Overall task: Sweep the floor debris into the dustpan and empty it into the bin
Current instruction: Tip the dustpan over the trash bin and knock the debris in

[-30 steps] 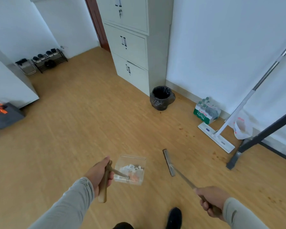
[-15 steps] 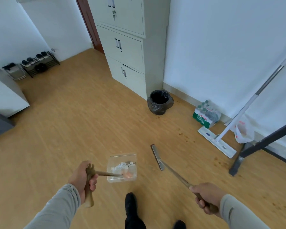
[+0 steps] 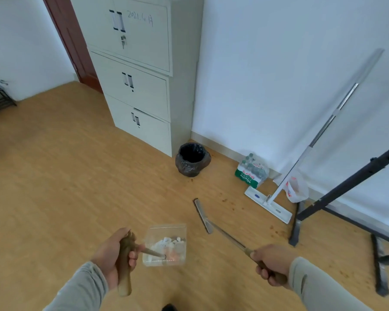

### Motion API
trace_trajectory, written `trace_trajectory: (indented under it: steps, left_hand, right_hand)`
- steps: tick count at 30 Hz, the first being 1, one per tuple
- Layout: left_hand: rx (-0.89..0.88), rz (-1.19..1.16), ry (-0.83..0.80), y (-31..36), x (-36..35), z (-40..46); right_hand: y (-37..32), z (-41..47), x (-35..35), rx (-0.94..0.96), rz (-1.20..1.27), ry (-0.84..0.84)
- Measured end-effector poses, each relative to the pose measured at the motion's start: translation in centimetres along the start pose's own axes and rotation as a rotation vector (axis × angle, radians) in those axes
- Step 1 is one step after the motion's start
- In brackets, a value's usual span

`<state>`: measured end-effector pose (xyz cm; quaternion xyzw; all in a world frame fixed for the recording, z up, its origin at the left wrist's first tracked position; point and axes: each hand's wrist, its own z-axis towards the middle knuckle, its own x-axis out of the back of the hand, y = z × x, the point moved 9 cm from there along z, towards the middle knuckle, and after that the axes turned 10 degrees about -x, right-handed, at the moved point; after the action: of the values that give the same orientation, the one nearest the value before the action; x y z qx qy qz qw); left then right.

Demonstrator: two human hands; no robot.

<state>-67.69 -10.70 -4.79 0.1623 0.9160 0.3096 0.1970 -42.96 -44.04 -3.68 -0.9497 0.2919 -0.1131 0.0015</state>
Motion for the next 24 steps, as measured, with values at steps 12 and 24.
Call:
trace_trajectory:
  steps: [12,24]
  left_hand:
    - [-0.123,0.266,-0.001,6.2,-4.7,4.2]
    - [-0.273,0.530,-0.080,17.0,-15.0,5.2]
  right_hand:
    - [-4.0,-5.1,4.6,0.266,0.136,0.001]
    - [-9.1,0.0,9.1,0.276,0.220,-0.041]
